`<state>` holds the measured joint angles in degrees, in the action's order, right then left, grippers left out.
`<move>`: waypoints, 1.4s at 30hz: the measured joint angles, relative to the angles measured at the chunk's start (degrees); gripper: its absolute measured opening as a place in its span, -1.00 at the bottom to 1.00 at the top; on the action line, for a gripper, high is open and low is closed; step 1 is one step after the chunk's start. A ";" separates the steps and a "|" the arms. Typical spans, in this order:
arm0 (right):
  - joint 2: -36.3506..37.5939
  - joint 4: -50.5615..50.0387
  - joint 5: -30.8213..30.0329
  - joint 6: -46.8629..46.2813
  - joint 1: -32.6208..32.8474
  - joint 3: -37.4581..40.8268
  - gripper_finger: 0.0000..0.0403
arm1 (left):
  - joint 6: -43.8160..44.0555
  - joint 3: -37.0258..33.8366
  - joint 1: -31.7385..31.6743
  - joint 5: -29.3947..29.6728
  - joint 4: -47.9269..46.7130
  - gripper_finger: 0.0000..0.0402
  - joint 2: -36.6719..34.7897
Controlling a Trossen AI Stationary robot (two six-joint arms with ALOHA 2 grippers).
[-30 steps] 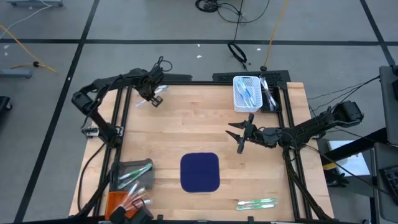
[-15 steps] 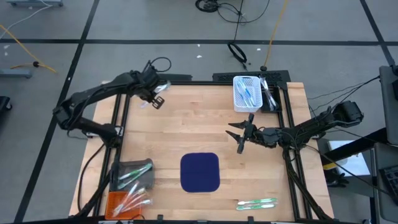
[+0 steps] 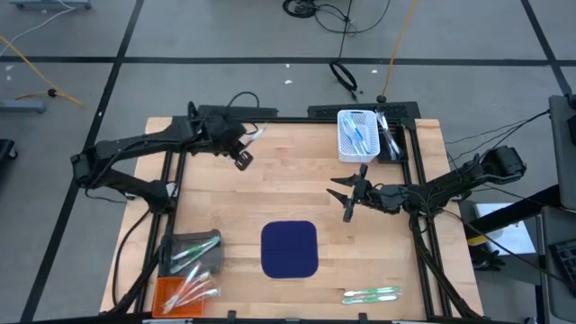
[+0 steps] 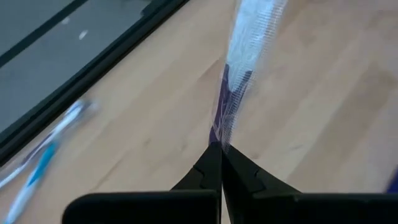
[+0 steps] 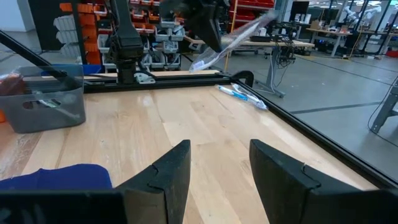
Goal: Pick & Place Toothbrushes
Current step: Put the violet toothbrush into the black basket
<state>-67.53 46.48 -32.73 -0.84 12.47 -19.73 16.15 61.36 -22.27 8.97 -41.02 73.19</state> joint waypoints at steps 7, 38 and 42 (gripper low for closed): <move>0.00 -0.02 0.00 -0.02 0.00 0.00 -0.23 | 0.74 0.00 5.57 0.17 7.39 -1.00 -0.02; -0.01 1.23 2.75 3.49 -5.57 -0.01 -0.23 | -2.54 0.03 20.43 4.10 43.08 -1.00 18.70; -0.01 2.00 2.87 2.55 -5.51 -0.02 -0.23 | -2.54 0.02 21.26 4.07 48.76 -1.00 22.00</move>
<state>-67.54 48.47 -29.86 1.70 6.96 -19.75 13.61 61.39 -1.02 13.04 7.74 95.19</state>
